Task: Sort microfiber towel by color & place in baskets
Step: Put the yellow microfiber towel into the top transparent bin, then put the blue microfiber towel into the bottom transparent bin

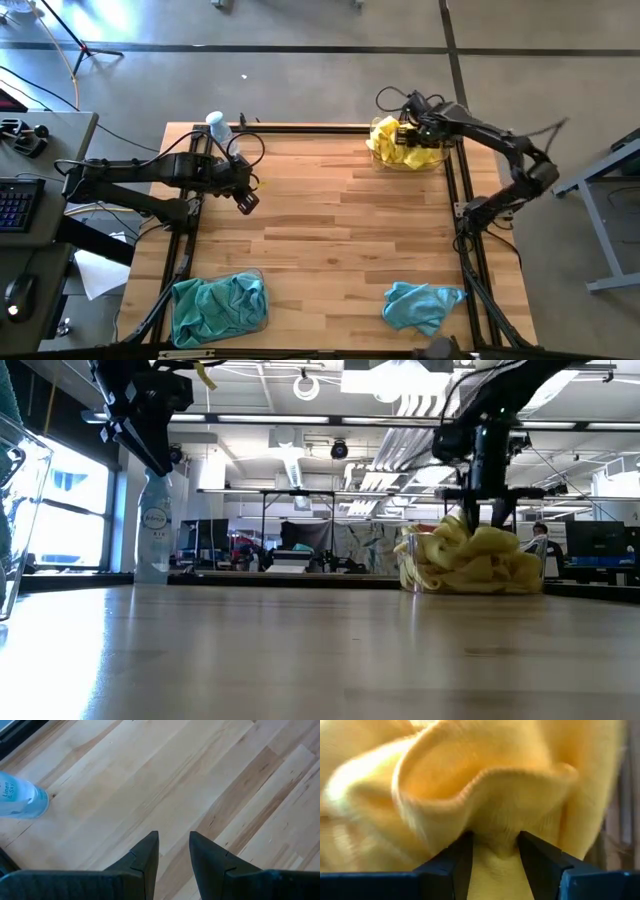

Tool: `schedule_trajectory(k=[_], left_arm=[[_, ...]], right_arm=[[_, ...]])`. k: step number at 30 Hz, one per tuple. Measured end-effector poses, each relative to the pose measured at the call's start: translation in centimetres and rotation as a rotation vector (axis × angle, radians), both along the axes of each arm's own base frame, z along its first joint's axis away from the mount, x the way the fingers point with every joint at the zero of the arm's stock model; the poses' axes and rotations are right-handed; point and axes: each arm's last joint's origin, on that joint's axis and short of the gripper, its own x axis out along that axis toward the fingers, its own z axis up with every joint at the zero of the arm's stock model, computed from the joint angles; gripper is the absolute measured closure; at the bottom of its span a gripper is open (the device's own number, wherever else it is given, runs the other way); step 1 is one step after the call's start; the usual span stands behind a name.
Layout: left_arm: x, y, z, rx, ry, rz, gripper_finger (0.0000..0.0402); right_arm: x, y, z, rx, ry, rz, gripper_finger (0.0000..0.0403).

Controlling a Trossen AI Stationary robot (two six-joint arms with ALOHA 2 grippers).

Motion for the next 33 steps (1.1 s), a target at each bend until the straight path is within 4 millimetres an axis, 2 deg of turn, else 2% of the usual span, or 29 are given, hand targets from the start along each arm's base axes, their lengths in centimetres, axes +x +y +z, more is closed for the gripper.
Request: schedule_trajectory(k=[6, 12, 18, 24, 28, 33], left_arm=[[0.0, 0.0, 0.0, 0.000, -0.001, 0.000, 0.0303], [0.0, 0.0, 0.0, -0.005, -0.007, 0.013, 0.0303], [0.0, 0.0, 0.0, -0.013, -0.011, 0.023, 0.0303], [0.1, -0.3, 0.0, -0.034, -0.028, 0.054, 0.0303], [0.1, -1.1, 0.0, -0.052, -0.043, 0.050, 0.0303], [0.7, -2.7, 0.2, -0.077, -0.110, 0.005, 0.0303]], right_arm=[[-1.9, 2.3, 4.0, -0.109, -0.080, -0.018, 0.0246], [-2.4, 6.0, 6.0, -0.108, -0.122, 0.014, 0.0248], [-1.4, 11.1, 6.6, -0.021, -0.122, 0.105, 0.0264], [0.4, 16.9, 6.4, 0.074, -0.154, 0.210, 0.0272], [1.0, 20.7, 6.3, 0.051, -0.186, 0.275, 0.0272], [0.6, 24.8, 6.3, 0.017, -0.215, 0.393, 0.0272]])
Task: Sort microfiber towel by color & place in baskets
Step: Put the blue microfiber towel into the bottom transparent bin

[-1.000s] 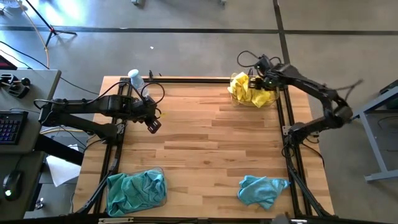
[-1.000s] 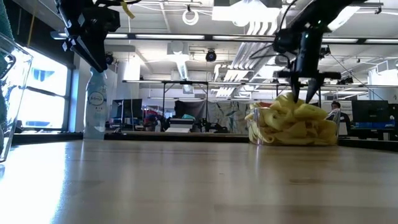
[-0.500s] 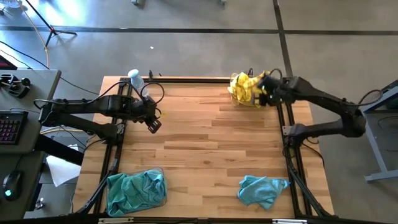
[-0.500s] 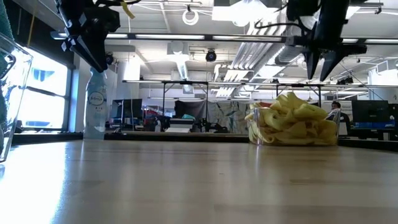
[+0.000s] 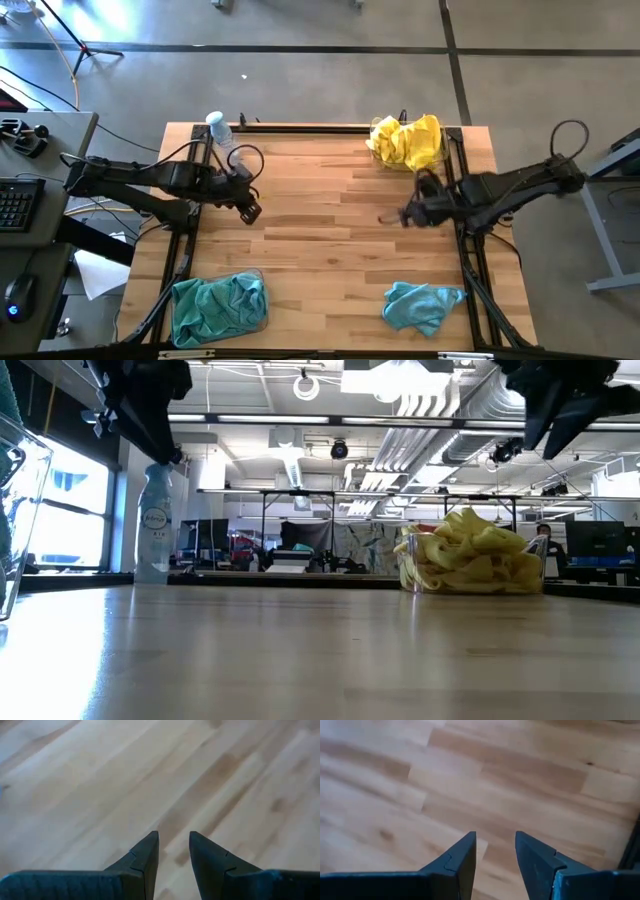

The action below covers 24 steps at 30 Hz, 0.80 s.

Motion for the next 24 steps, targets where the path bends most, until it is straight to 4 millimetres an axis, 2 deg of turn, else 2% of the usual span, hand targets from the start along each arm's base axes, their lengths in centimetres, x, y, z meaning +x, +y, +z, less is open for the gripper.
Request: schedule_trajectory(k=[8, 14, 19, 24], left_arm=[[2.0, -3.2, 0.2, -0.053, -0.162, -0.088, 0.0303], [3.9, -6.0, -0.8, -0.119, -0.159, -0.095, 0.0303], [6.5, -8.3, -0.3, -0.129, -0.154, -0.072, 0.0303], [9.7, -10.8, 0.4, -0.121, -0.159, -0.054, 0.0303]], right_arm=[[0.3, 5.2, -1.5, -0.004, 0.069, 0.268, 0.0272], [0.6, 9.2, -3.7, -0.011, 0.179, 0.497, 0.0272], [-0.3, 12.1, -4.9, -0.061, 0.218, 0.697, 0.0272], [-1.6, 14.3, -5.1, -0.061, 0.183, 0.839, 0.0273]])
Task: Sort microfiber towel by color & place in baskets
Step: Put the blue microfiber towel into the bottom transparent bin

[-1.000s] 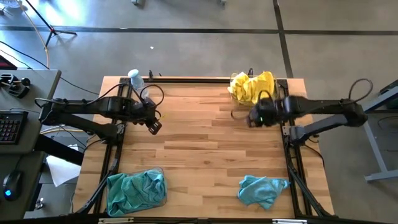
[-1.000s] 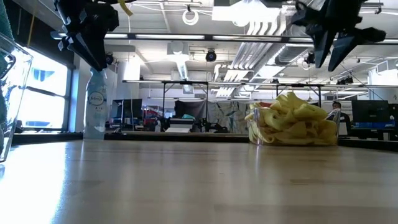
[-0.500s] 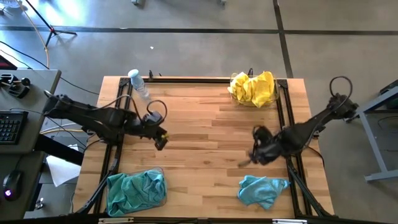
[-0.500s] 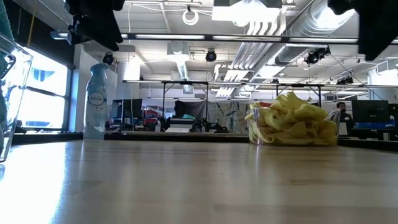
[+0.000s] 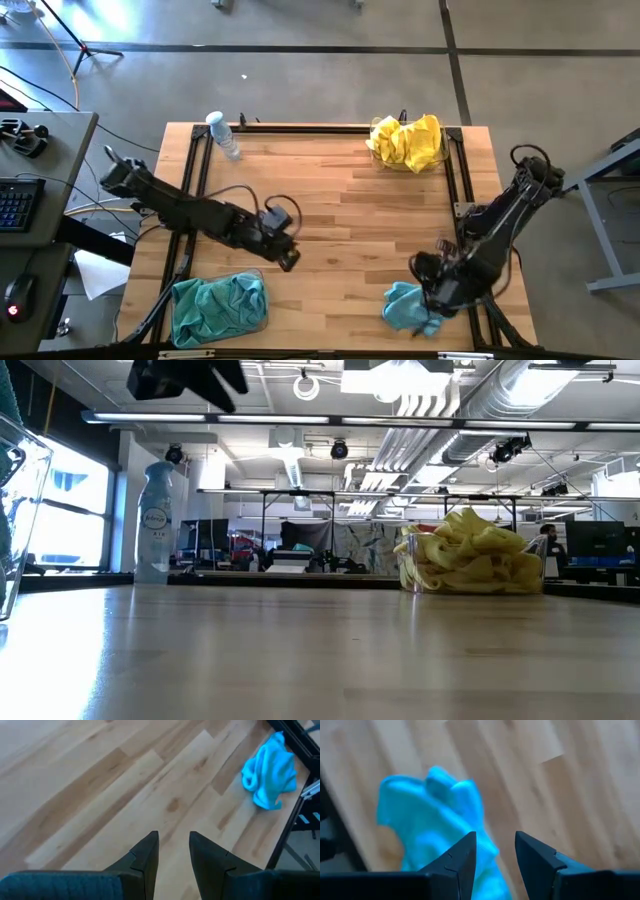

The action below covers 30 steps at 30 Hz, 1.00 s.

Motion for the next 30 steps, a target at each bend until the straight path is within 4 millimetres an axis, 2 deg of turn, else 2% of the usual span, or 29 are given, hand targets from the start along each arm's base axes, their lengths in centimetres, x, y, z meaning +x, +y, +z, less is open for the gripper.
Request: schedule_trajectory(k=[7, 12, 18, 22, 27, 30], left_arm=[[3.9, -2.9, -0.4, 0.004, 0.036, 0.002, 0.0303], [5.6, -4.7, -1.3, -0.021, 0.043, 0.022, 0.0303], [5.9, -6.5, -2.0, -0.056, 0.046, 0.039, 0.0303], [5.6, -7.3, -2.1, -0.076, 0.045, 0.048, 0.0303], [5.2, -8.0, -2.1, -0.090, 0.042, 0.046, 0.0303], [5.1, -8.2, -2.1, -0.095, 0.042, 0.046, 0.0303]], right_arm=[[-1.9, 2.1, -0.3, 0.006, -0.004, 0.104, 0.0273], [-2.6, 3.9, -1.7, -0.016, 0.009, 0.185, 0.0273], [-2.5, 7.0, -4.3, 0.023, 0.014, 0.279, 0.0273], [-2.5, 8.6, -6.8, 0.004, 0.047, 0.309, 0.0273], [-2.5, 9.6, -9.6, -0.031, 0.123, 0.322, 0.0273], [-2.4, 9.9, -10.6, -0.057, 0.137, 0.318, 0.0273]])
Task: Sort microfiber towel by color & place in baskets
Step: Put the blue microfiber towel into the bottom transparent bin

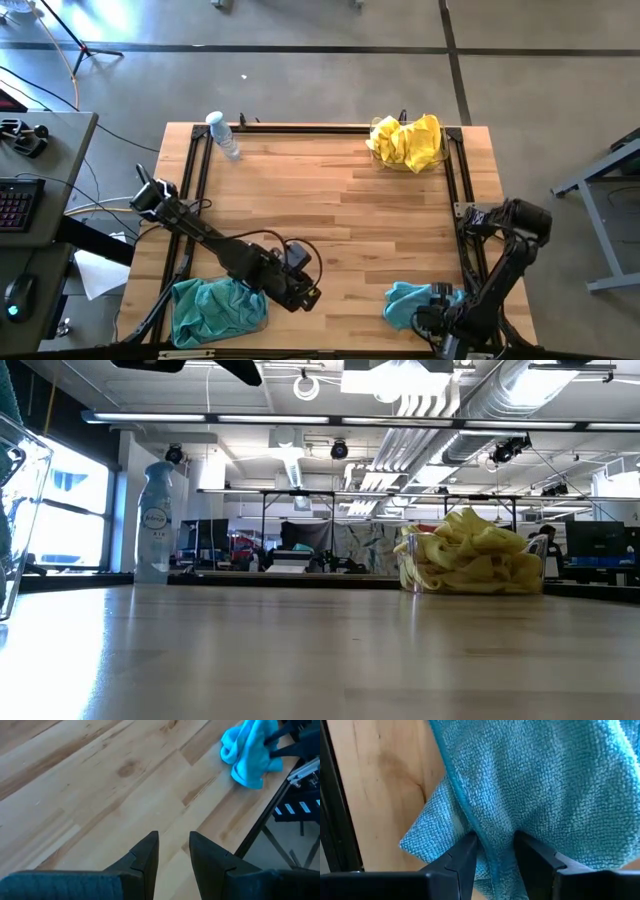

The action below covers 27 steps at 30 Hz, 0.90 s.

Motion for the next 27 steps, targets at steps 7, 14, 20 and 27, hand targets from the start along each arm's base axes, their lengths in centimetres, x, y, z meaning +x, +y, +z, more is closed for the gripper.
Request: schedule_trajectory(k=[7, 14, 20, 27], left_arm=[[-0.1, -0.1, 0.0, 0.003, 0.001, -0.010, 0.0303], [-0.1, -0.1, 0.0, 0.039, 0.007, -0.058, 0.0303], [0.0, 0.2, 0.0, 0.121, 0.022, -0.161, 0.0303], [-1.2, 2.0, 1.4, 0.257, 0.084, -0.268, 0.0303]], right_arm=[[0.3, -0.1, -0.1, -0.021, -0.052, -0.031, 0.0273], [1.5, -0.2, -0.8, -0.036, -0.115, -0.061, 0.0274], [3.9, -0.2, -1.9, 0.002, -0.180, -0.123, 0.0327], [6.8, -2.1, -1.4, -0.033, -0.326, -0.284, 0.0384]])
